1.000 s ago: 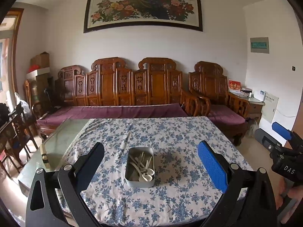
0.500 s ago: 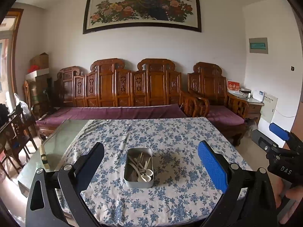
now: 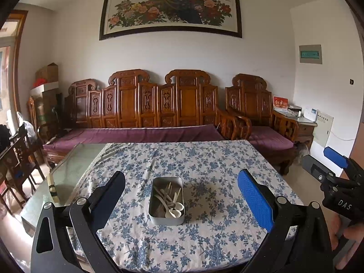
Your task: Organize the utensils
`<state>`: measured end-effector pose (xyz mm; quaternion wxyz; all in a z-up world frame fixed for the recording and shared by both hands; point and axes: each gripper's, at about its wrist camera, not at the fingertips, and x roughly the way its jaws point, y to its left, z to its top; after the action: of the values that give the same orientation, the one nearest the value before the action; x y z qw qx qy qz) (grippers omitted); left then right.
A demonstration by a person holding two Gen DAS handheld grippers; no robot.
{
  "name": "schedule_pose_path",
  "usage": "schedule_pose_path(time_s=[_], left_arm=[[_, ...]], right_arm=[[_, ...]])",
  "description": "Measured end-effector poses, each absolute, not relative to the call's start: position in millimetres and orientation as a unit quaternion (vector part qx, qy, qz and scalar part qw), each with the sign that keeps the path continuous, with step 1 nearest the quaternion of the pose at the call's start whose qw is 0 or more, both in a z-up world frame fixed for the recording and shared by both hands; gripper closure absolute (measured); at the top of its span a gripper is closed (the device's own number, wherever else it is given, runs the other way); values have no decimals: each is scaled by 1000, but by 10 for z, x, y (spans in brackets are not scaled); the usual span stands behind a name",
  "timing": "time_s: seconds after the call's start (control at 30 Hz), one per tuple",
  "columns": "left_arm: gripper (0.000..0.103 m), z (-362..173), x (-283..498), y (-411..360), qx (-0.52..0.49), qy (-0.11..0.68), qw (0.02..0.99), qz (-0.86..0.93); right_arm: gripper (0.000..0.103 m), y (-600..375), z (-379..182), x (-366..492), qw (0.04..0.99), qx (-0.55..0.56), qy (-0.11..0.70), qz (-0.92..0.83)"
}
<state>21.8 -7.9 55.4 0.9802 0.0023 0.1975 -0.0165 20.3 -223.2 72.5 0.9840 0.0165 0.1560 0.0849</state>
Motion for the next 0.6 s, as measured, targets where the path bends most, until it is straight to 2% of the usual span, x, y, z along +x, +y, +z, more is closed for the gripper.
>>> schedule_pose_path(time_s=[0.6], left_arm=[[8,562,213,-77,1,198,980,-19]], right_arm=[[2,-2227,705,200,984,13,156,86]])
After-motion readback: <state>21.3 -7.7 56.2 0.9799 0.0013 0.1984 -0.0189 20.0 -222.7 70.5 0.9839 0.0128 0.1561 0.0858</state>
